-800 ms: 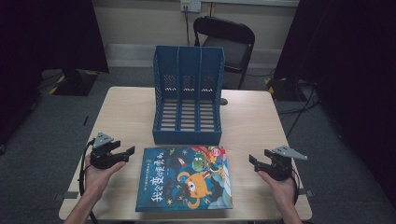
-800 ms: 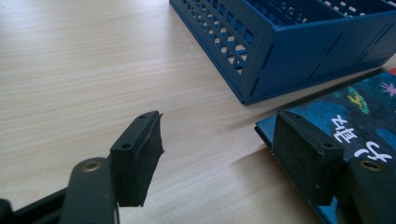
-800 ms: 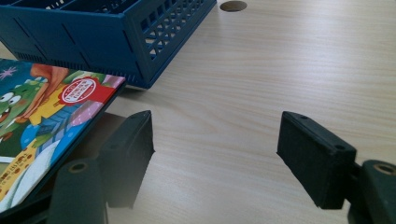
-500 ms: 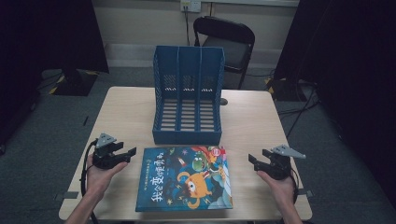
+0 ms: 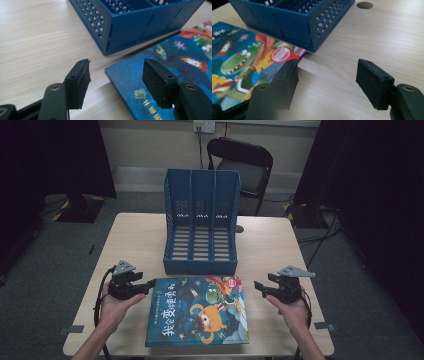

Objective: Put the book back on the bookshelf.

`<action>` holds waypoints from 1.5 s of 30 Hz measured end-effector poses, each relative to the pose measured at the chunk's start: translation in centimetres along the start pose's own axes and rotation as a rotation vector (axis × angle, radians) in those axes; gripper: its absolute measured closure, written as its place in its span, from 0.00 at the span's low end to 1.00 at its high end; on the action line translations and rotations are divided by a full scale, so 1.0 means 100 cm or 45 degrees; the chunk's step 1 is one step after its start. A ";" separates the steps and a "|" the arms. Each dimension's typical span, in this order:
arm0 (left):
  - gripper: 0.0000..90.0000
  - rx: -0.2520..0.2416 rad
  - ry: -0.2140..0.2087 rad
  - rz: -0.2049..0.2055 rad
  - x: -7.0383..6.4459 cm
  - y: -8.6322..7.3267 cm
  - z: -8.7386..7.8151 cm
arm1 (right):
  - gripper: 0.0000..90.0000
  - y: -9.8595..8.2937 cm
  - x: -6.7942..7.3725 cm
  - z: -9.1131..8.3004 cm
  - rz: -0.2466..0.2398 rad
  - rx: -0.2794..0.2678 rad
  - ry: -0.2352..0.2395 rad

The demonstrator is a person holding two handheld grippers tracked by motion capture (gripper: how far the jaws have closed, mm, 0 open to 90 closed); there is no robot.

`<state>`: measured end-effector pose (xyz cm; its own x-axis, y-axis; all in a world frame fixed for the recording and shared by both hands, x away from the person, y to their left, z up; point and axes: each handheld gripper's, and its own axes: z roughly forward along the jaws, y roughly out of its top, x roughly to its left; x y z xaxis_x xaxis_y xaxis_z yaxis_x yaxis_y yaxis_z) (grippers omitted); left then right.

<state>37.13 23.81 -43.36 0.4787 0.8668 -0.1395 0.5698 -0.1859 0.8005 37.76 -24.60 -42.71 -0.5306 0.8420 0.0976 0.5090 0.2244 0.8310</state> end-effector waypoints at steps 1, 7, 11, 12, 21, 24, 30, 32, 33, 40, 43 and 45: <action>0.43 -0.011 -0.013 -0.013 0.000 -0.003 0.001 | 0.38 0.000 0.000 0.000 0.000 0.000 0.000; 0.46 0.019 -0.054 -0.014 -0.001 -0.012 0.005 | 0.37 0.012 0.016 0.016 -0.025 0.011 0.072; 0.50 0.025 -0.069 0.028 -0.004 -0.017 0.005 | 0.37 0.007 0.028 0.025 -0.059 0.020 0.112; 0.50 0.013 -0.085 0.022 -0.005 -0.017 0.006 | 0.37 0.007 0.028 0.025 -0.059 0.020 0.112; 0.49 0.097 -0.129 0.028 -0.010 -0.026 0.018 | 0.31 -0.005 0.038 0.039 -0.095 0.100 0.165; 0.49 0.085 -0.150 -0.005 -0.008 -0.028 0.020 | 0.30 -0.008 0.039 0.044 -0.089 0.118 0.169; 0.47 0.090 -0.167 0.001 -0.010 -0.029 0.021 | 0.28 -0.010 0.043 0.050 -0.089 0.140 0.198; 0.47 0.096 -0.157 0.010 -0.012 -0.028 0.021 | 0.27 -0.011 0.045 0.052 -0.092 0.151 0.201; 0.47 0.099 -0.162 0.002 -0.012 -0.028 0.020 | 0.27 -0.011 0.045 0.052 -0.094 0.152 0.209; 0.49 0.112 -0.177 0.008 -0.010 -0.028 0.020 | 0.29 -0.011 0.050 0.052 -0.105 0.152 0.219; 0.49 0.110 -0.179 0.014 -0.010 -0.028 0.020 | 0.34 -0.012 0.050 0.048 -0.108 0.146 0.224; 0.49 0.102 -0.179 0.011 -0.010 -0.028 0.020 | 0.35 -0.013 0.050 0.045 -0.099 0.146 0.232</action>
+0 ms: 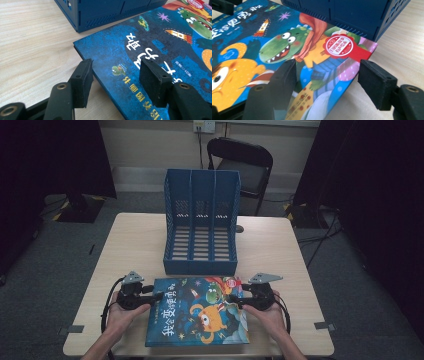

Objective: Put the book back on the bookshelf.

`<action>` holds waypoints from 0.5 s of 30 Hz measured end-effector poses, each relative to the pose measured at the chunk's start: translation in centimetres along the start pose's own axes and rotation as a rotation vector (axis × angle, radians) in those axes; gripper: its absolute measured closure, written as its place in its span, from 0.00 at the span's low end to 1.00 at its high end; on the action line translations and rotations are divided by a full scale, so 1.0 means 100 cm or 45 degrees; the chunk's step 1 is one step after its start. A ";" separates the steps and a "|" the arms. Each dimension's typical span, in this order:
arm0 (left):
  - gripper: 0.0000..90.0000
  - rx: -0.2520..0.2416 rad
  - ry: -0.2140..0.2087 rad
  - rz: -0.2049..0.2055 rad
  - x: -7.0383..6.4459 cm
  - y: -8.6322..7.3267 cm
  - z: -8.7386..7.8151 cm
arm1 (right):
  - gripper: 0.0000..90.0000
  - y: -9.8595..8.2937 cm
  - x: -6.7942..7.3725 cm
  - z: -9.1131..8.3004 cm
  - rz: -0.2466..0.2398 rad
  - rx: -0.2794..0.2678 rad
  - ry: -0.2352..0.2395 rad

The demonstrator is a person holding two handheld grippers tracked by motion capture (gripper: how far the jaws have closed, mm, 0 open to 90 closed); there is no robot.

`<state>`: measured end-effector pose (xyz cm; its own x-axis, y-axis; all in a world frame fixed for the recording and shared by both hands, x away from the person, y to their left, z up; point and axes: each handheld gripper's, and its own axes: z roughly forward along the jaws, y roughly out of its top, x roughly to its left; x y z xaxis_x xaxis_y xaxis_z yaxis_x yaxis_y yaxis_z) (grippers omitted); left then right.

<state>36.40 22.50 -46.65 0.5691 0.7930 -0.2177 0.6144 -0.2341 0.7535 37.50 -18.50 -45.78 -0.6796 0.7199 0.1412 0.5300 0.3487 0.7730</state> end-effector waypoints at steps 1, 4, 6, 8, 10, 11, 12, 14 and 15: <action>0.49 0.000 -0.001 0.003 0.000 0.000 0.001 | 0.34 -0.001 0.001 -0.001 -0.002 0.002 0.001; 0.50 -0.005 -0.003 0.011 -0.001 0.001 0.002 | 0.34 -0.006 0.005 -0.004 -0.007 0.007 -0.015; 0.50 -0.003 0.008 0.015 -0.003 0.001 0.002 | 0.34 -0.008 0.007 -0.007 -0.002 0.013 -0.012; 0.50 -0.002 0.008 0.014 -0.004 0.002 0.003 | 0.34 -0.011 0.010 -0.011 -0.016 0.018 -0.020; 0.50 -0.001 0.003 0.023 -0.005 0.003 0.004 | 0.34 -0.013 0.011 -0.013 -0.016 0.018 -0.020; 0.50 -0.007 0.002 0.023 -0.006 0.003 0.005 | 0.34 -0.016 0.013 -0.017 -0.013 0.018 -0.021; 0.50 -0.007 -0.003 0.025 -0.006 0.003 0.005 | 0.34 -0.016 0.013 -0.017 -0.013 0.018 -0.021; 0.51 -0.011 -0.004 0.029 -0.007 0.004 0.007 | 0.33 -0.019 0.016 -0.021 -0.021 0.022 -0.026; 0.54 -0.016 -0.002 0.040 -0.008 0.005 0.007 | 0.33 -0.021 0.017 -0.023 -0.024 0.025 -0.027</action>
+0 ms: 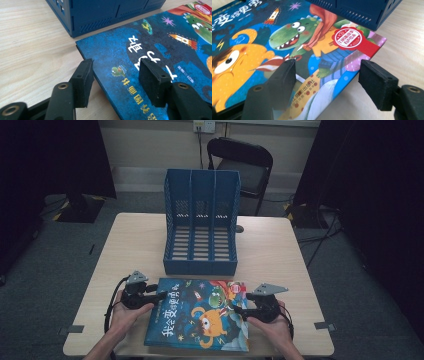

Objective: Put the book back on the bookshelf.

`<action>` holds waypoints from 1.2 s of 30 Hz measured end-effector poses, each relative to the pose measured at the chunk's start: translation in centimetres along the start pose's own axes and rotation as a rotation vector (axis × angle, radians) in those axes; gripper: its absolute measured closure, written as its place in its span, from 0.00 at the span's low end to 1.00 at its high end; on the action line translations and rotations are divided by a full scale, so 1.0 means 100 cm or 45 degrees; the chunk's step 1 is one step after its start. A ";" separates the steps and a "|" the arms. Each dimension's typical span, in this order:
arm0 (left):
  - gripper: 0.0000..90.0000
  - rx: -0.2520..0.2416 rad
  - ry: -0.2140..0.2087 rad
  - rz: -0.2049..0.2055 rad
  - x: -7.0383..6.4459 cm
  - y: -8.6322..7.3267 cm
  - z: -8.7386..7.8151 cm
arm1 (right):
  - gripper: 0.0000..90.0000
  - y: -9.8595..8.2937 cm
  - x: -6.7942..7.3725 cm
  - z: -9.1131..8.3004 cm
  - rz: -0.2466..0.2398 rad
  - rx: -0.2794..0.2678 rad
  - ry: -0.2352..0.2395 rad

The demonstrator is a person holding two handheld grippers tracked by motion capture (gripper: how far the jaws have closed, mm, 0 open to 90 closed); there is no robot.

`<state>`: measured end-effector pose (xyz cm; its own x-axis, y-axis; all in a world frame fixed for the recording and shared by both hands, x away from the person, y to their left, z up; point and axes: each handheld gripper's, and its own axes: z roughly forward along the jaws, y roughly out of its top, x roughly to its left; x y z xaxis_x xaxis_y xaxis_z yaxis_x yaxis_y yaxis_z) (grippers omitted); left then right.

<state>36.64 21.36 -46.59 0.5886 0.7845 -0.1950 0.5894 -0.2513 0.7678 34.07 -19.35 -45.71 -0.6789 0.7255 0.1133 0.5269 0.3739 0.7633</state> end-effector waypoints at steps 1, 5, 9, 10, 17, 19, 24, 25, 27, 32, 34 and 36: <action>0.56 -0.001 -0.005 0.008 -0.001 0.000 0.000 | 0.33 -0.002 0.001 -0.003 0.005 0.003 0.002; 0.57 0.000 -0.028 0.022 -0.004 0.001 0.003 | 0.34 -0.008 0.003 -0.010 -0.002 0.000 -0.012; 0.57 0.008 -0.064 0.042 -0.010 0.002 0.005 | 0.34 0.001 -0.005 -0.010 -0.004 -0.026 -0.067; 0.57 0.011 -0.069 0.057 -0.012 0.002 0.006 | 0.34 0.004 -0.007 -0.010 -0.006 -0.047 -0.074; 0.54 0.010 -0.106 0.048 -0.019 0.002 0.011 | 0.36 0.025 -0.009 0.014 -0.064 -0.020 -0.037; 0.54 0.008 -0.105 0.047 -0.020 0.002 0.011 | 0.37 0.028 -0.008 0.022 -0.073 -0.014 -0.010; 0.54 0.000 -0.110 0.057 -0.021 0.001 0.011 | 0.40 0.029 -0.003 0.028 -0.094 -0.009 0.030; 0.51 0.004 -0.115 0.063 -0.022 0.001 0.011 | 0.40 0.028 -0.002 0.028 -0.101 -0.007 0.025; 0.50 0.013 -0.120 0.080 -0.024 0.000 0.009 | 0.42 0.028 -0.001 0.028 -0.114 0.008 0.005; 0.52 0.023 -0.156 0.097 -0.026 -0.008 0.001 | 0.43 0.025 0.002 0.026 -0.113 0.012 -0.020; 0.50 0.025 -0.158 0.111 -0.029 -0.009 0.000 | 0.44 0.024 0.002 0.025 -0.107 0.015 -0.021; 0.45 0.024 -0.154 0.130 -0.032 -0.009 0.001 | 0.48 0.025 0.001 0.022 -0.093 0.040 -0.035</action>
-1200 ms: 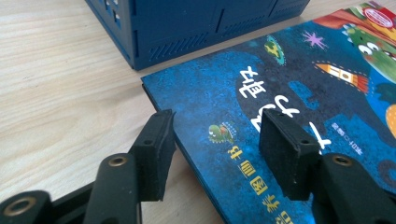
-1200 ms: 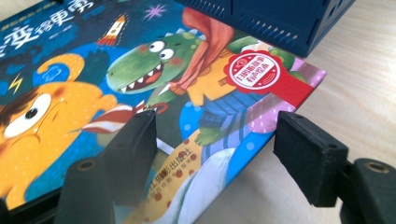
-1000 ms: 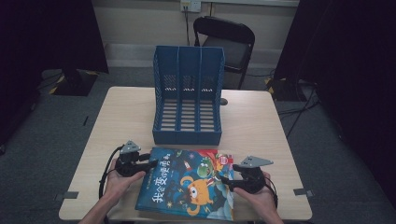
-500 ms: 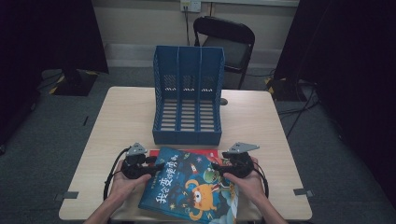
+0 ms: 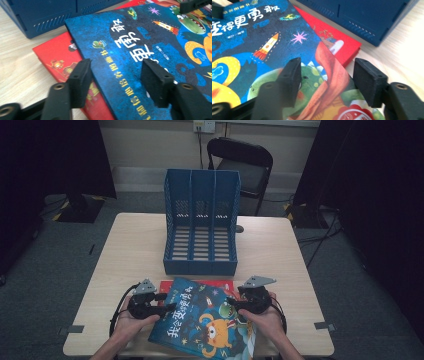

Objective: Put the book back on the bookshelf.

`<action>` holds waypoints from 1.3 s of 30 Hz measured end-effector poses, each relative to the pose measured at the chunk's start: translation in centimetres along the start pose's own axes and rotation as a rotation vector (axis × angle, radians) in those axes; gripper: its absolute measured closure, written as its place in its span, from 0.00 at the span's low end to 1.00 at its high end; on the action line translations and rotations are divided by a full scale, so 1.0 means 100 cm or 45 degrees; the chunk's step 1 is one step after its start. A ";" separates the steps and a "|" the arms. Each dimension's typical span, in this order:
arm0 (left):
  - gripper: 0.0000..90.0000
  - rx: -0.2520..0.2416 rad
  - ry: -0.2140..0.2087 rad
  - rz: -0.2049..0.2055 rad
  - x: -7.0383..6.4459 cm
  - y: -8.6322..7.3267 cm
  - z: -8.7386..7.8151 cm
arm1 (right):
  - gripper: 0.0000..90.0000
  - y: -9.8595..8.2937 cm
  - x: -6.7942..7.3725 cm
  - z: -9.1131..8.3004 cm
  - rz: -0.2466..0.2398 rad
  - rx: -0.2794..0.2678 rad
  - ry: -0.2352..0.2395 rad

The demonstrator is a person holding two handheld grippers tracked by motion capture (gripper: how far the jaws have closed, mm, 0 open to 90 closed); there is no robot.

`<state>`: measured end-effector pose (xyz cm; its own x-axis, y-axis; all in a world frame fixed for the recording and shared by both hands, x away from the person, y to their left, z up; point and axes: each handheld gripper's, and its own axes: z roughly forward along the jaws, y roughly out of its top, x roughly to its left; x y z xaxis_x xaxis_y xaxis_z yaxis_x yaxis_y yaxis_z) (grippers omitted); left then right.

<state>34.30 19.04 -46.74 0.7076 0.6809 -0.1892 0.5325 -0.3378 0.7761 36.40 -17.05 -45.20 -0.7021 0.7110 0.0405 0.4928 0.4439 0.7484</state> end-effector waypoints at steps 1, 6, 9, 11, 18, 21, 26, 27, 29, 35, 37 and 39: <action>0.45 0.003 0.009 0.012 -0.001 0.000 0.001 | 0.49 0.000 0.001 -0.002 -0.007 0.005 -0.018; 0.45 -0.010 0.003 0.005 -0.001 0.001 0.003 | 0.49 -0.005 0.002 -0.006 0.000 0.000 -0.021; 0.46 0.007 -0.025 0.027 0.001 0.006 0.007 | 0.50 -0.008 0.002 -0.010 0.016 0.002 -0.015; 0.48 0.016 -0.028 0.031 0.002 0.010 0.011 | 0.50 -0.011 0.001 -0.013 0.032 0.001 -0.002; 0.50 -0.014 -0.040 0.041 0.003 0.017 0.024 | 0.53 -0.019 0.001 -0.023 0.022 0.013 0.008; 0.51 -0.018 -0.050 0.034 0.004 0.018 0.026 | 0.52 -0.020 0.001 -0.026 0.042 0.018 0.016; 0.53 -0.022 -0.064 0.035 0.007 0.018 0.025 | 0.47 -0.009 0.002 -0.017 0.019 0.012 0.036; 0.53 -0.017 -0.067 0.034 0.007 0.018 0.024 | 0.47 -0.005 0.004 -0.014 0.008 0.011 0.043; 0.55 -0.005 -0.083 0.031 0.008 0.017 0.022 | 0.47 -0.002 0.010 -0.008 -0.035 0.034 0.044; 0.52 0.075 -0.089 0.026 0.001 0.012 0.007 | 0.49 -0.004 0.009 -0.007 -0.028 0.029 0.043; 0.46 0.088 -0.099 0.051 -0.005 0.006 0.001 | 0.49 -0.004 0.009 -0.007 -0.027 0.030 0.045; 0.46 0.106 -0.100 0.064 -0.009 0.001 -0.007 | 0.49 -0.004 0.009 -0.007 -0.030 0.031 0.042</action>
<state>33.43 18.83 -46.11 0.7667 0.6099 -0.2005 0.5301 -0.4252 0.7336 35.20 -16.97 -44.96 -0.7301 0.6818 0.0452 0.4880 0.4740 0.7330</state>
